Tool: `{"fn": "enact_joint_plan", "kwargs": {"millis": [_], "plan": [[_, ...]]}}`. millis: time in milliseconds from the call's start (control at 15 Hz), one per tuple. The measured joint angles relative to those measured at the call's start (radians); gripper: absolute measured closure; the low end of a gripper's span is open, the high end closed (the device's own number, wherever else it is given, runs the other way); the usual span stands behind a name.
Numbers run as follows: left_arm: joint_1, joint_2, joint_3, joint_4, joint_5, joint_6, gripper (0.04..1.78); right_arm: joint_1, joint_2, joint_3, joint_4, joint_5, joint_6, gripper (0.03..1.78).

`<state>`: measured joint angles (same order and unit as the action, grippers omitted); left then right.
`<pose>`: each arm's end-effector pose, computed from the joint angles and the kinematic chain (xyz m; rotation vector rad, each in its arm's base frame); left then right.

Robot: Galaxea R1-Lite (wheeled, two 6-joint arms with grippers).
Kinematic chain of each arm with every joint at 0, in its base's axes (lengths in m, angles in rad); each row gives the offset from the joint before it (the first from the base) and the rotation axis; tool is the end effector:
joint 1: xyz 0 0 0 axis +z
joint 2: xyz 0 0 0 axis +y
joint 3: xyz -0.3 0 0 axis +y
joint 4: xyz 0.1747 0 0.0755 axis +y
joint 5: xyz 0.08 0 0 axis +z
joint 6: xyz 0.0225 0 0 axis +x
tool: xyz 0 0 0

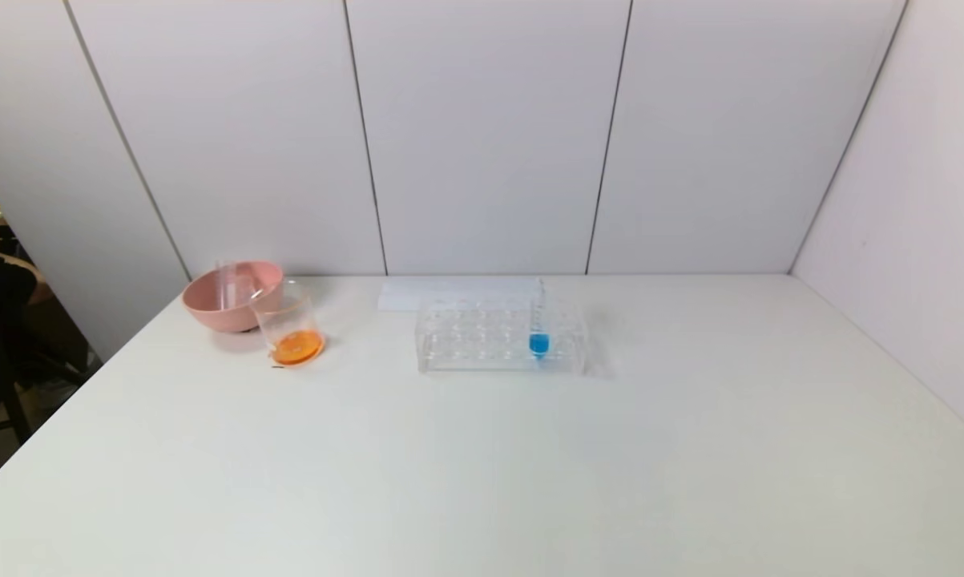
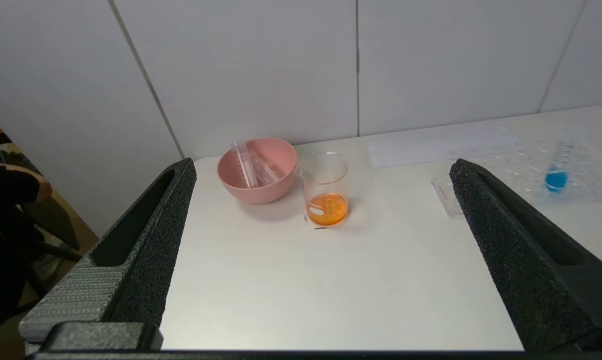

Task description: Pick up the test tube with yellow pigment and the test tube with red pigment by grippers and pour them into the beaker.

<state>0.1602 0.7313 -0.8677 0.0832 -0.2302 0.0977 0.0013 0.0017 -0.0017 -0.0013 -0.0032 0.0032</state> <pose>0.0416 0.0015 0.3043 0.1080 -0.0556 -0.0674 -0.0228 -0.0001 0.0761 0.0032 -0.0013 -0.0019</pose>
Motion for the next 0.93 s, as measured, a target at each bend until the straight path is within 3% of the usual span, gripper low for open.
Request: {"fn": "enact_joint_plan", "kwargs": {"millis": [200,467,733,933], "plan": [[-0.009,-0.165,-0.026,0.14,-0.084,0.006,0.04,0.0,0.0,0.0,0.0,0.0,0.0,0.11],[-0.04,-0.294,-0.035,0.193,-0.123,0.028,0.04,0.0,0.0,0.0,0.0,0.0,0.0,0.11],[-0.144,-0.378,-0.044,0.246,-0.102,0.031,0.04,0.0,0.0,0.0,0.0,0.0,0.0,0.11],[-0.178,-0.429,-0.036,0.266,-0.021,0.029,0.04,0.0,0.0,0.0,0.0,0.0,0.0,0.11]]}}
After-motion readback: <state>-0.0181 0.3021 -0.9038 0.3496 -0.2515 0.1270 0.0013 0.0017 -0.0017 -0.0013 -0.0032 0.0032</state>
